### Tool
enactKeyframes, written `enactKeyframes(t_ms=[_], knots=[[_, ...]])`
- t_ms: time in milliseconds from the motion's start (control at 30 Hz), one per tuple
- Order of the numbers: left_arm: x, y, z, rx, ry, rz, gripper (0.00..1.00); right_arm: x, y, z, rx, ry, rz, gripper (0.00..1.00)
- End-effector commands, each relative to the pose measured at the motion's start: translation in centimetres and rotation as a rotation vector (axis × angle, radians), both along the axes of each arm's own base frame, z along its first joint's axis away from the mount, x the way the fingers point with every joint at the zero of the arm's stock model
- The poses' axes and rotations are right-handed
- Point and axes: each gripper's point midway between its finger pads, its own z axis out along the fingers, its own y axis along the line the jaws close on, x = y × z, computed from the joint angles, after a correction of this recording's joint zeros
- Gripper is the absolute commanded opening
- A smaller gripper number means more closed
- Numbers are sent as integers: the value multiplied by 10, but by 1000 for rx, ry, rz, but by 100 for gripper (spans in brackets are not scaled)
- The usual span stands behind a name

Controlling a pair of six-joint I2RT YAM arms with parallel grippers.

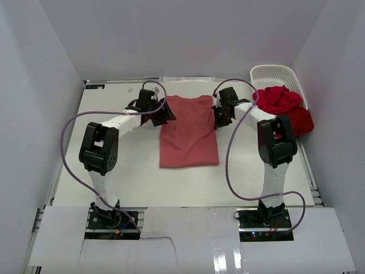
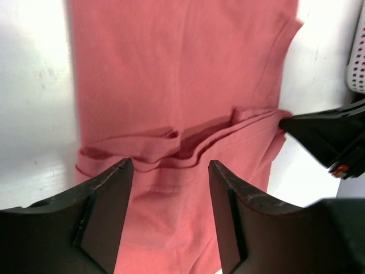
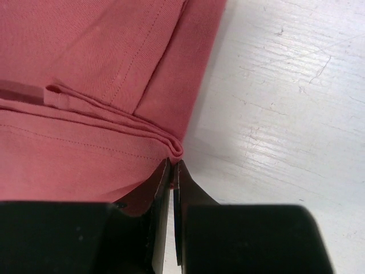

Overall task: Fold and stack the t-shirts
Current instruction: Fold the folded rectangular tshirt in 1/3 of the way

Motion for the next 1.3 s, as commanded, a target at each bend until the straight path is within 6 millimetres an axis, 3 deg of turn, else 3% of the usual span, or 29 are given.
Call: enactKeyframes(t_ms=[0,200,267,400,733,867,1033,1267], knots=[[19,8,30,59,-73,16,65,13,0,7,10,-44,-16,8],[26,41,50,251,-155,96,59,14,3,5,21,-38,-8,8],[25,43,58,265,-154,88,53,15,3,5,21,-38,-10,8],[18,46,65,295,-138,59,54,14,3,2,18,-31,-11,8],[5,48,48,342,-72,-5,50,16,5,5,26,-36,-7,9],[6,48,37,377,-45,-14,48,17,7,6,36,-36,-1,9],[13,47,39,437,-48,-17,46,18,9,6,47,-33,5,9],[12,40,18,474,-6,-46,46,18,10,6,45,-32,6,9]])
